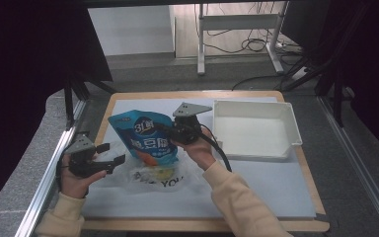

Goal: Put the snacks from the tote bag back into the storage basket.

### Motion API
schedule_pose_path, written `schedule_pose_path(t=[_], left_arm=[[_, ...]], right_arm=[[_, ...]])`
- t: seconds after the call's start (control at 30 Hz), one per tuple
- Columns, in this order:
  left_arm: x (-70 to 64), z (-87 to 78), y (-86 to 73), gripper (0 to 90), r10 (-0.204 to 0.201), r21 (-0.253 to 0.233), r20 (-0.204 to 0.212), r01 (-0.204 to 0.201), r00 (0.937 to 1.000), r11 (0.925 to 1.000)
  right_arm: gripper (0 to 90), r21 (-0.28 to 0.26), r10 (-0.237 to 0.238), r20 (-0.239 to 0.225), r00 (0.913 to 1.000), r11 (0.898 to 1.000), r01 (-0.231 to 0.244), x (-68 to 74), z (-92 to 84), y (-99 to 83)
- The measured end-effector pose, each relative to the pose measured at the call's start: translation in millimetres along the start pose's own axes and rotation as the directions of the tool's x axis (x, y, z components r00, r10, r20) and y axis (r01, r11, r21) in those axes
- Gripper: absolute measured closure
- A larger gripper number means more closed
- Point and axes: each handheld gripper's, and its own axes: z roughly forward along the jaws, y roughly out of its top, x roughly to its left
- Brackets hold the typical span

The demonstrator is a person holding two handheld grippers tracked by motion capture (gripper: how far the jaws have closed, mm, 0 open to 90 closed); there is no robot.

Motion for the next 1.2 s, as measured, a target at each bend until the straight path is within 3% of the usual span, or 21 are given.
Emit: schedule_pose_path(t=[0.7, 1.2], left_arm=[[2.7, 1.2, -2.2, 19.4, -0.008, 0.01, -0.002, 0.008, 1.0, 0.9999], [2.8, 1.5, -2.6, 19.4, -0.009, 0.012, 0.0, 0.009, 1.0, 0.9999]], right_arm=[[88.5, -0.046, -0.009, -0.007, 0.9999, 0.999, 0.009, 16.1, 8.7, 8.8], [88.5, -0.106, -0.009, -0.017, 0.9998, 0.994, 0.007, 19.9, -5.5, 27.0]])
